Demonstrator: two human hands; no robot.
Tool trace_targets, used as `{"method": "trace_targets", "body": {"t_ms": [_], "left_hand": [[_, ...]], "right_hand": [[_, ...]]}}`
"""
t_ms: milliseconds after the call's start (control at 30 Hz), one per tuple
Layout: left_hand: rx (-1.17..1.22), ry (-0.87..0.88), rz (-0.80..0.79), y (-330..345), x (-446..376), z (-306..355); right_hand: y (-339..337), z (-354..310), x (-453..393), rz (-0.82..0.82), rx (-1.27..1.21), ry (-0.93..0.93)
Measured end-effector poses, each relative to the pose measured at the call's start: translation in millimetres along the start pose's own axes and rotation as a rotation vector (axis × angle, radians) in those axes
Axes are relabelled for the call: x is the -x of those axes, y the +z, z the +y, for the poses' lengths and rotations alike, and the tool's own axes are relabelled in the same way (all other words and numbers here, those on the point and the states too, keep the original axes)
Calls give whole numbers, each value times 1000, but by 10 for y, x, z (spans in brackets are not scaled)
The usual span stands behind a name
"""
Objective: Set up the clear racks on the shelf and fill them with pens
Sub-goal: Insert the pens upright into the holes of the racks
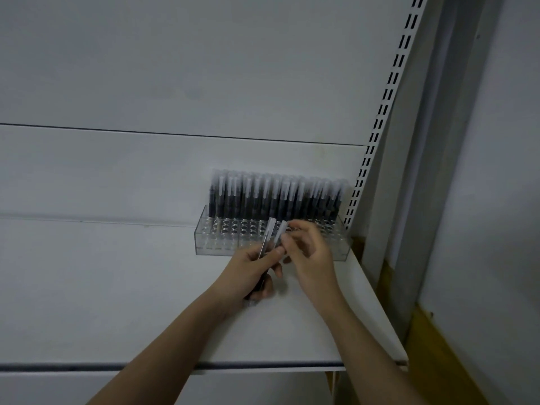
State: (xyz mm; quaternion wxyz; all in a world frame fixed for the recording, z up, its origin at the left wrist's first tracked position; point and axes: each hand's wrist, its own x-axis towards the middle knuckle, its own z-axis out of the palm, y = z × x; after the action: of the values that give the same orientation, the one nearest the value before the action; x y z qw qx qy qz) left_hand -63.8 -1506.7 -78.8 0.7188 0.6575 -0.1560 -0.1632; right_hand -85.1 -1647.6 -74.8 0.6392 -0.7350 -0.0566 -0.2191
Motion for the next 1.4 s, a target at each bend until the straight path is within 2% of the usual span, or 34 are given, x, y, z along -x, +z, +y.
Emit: {"method": "trace_targets", "body": {"t_ms": [200, 500, 867, 1100, 1400], "left_hand": [[-133, 20, -60, -27, -19, -45], [-111, 24, -55, -7, 1, -29], [-43, 7, -30, 31, 46, 50], [-32, 36, -2, -1, 0, 12], [8, 49, 1, 6, 7, 34]], "right_hand": [[-56, 0, 19, 4, -84, 52], [-88, 0, 15, 28, -59, 41], [-355, -155, -261, 314, -276, 98], [-566, -425, -770, 318, -43, -101], [-573, -416, -978, 215, 159, -175]]}}
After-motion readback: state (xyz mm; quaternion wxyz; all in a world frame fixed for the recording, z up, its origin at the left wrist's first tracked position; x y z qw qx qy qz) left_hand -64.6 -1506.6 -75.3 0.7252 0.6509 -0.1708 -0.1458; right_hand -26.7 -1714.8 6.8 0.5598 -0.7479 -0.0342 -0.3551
